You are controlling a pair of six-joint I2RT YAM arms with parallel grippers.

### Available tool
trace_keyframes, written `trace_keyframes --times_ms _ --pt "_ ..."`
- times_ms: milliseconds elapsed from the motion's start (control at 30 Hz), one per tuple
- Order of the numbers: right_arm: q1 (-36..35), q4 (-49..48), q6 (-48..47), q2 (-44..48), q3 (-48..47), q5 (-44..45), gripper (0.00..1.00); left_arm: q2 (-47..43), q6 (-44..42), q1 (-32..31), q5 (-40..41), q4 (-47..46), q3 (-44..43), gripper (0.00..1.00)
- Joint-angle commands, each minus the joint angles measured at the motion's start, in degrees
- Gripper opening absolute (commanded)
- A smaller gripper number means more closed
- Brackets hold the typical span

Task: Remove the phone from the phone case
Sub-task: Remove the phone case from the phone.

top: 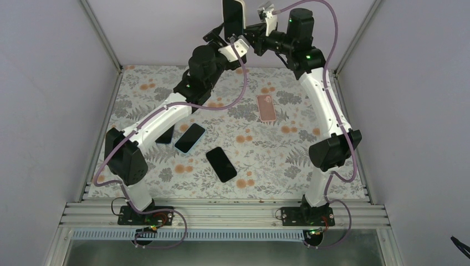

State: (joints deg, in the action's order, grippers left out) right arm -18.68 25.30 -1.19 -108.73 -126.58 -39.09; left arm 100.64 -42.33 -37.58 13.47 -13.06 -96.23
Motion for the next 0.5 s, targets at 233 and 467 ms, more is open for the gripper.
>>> trace_keyframes --times_ms 233,467 --pt "-0.66 -3.07 -1.01 2.19 0.46 -2.04 0.03 -3.95 4.82 1.56 -7.17 4.66 -1.62 1.00" --pt "-0.73 -3.13 -0.94 2.47 0.46 -2.54 0.03 -3.84 4.82 2.90 -3.88 2.56 -1.33 1.00"
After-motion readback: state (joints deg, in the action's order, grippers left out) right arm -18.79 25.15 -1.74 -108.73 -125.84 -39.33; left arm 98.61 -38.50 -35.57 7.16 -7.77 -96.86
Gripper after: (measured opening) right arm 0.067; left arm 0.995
